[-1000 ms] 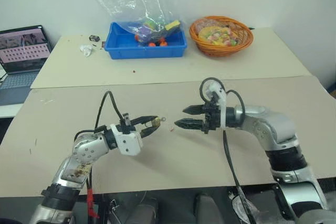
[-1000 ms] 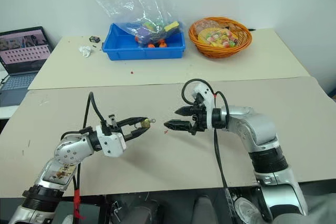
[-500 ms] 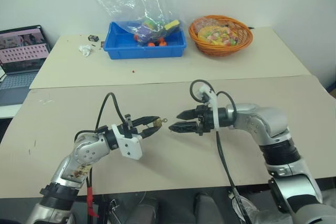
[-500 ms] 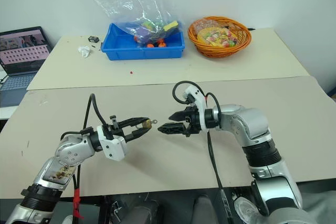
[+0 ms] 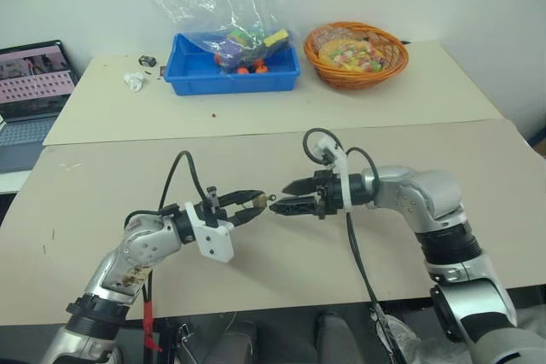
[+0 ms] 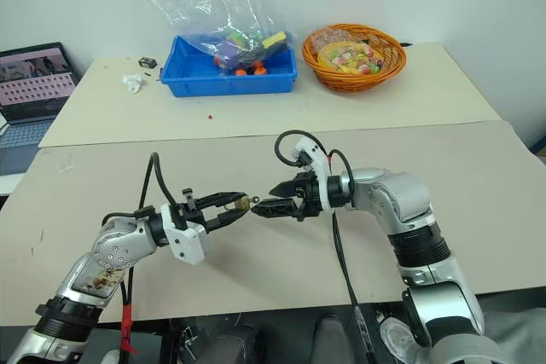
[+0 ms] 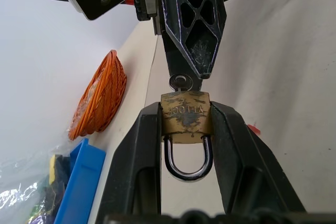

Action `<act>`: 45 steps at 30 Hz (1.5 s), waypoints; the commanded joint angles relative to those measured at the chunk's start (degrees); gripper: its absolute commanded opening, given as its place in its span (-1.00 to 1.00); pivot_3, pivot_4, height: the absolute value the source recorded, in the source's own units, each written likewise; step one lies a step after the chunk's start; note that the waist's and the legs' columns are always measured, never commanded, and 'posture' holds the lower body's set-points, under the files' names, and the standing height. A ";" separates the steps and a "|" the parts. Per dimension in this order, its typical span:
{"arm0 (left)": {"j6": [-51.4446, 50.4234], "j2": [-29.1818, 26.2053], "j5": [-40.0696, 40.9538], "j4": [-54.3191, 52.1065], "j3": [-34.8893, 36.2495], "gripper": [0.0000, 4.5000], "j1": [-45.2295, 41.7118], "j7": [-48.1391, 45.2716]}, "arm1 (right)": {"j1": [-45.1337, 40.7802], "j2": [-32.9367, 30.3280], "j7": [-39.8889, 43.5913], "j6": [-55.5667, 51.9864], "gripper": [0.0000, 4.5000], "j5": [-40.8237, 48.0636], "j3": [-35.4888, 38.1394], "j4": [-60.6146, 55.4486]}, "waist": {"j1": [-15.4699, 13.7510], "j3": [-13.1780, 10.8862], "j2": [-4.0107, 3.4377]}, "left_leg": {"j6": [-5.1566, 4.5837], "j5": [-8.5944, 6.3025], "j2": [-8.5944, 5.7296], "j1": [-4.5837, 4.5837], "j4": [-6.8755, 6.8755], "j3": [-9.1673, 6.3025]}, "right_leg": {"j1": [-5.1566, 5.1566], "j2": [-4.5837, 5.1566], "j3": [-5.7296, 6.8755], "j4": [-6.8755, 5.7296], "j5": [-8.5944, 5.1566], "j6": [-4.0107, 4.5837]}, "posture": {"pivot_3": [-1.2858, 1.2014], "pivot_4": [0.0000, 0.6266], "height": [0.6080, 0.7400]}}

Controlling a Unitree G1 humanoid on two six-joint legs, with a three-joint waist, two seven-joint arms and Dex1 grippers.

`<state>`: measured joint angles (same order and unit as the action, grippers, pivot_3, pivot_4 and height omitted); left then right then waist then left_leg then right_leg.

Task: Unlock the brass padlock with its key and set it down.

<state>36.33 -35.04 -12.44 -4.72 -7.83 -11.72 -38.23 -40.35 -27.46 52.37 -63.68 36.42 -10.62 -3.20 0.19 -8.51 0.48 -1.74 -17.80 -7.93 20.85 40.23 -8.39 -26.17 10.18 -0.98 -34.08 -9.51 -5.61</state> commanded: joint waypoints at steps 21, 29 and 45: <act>-1.16 -1.22 1.15 -4.32 0.15 -0.64 0.75 0.83 | -3.97 2.75 -2.32 -6.78 -0.90 7.45 4.15 -4.21 | 0.60 0.00 0.00 | 0.00 0.00 0.00 0.01 0.01 -0.01 | -0.02 0.00 0.01 -0.01 0.00 0.01 | 0.03 -0.52 1.00; -1.24 -1.43 1.33 -4.73 0.34 -0.64 0.94 0.88 | -3.68 2.80 -2.33 -7.08 -0.90 7.49 4.04 -4.54 | 0.59 0.00 0.00 | 0.00 0.00 0.00 0.01 0.00 -0.01 | -0.02 0.00 0.01 -0.01 0.00 0.01 | 0.03 -0.52 1.00; -1.46 -1.67 1.82 -4.80 0.00 -0.64 0.50 0.57 | -3.22 4.26 -4.63 -6.98 -0.14 7.19 4.95 -4.01 | 0.62 0.00 -0.01 | 0.00 0.00 0.00 0.01 0.01 -0.01 | -0.02 0.00 0.01 -0.02 0.01 0.01 | 0.03 -0.52 1.00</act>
<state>34.52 -36.34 -11.63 -7.58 -8.12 -10.72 -38.22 -43.12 -23.44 47.61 -70.47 41.91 -7.26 -5.50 0.81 -8.51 0.47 -1.74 -17.80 -7.93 20.86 40.24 -8.40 -26.19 10.17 -0.97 -34.10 -9.51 -5.60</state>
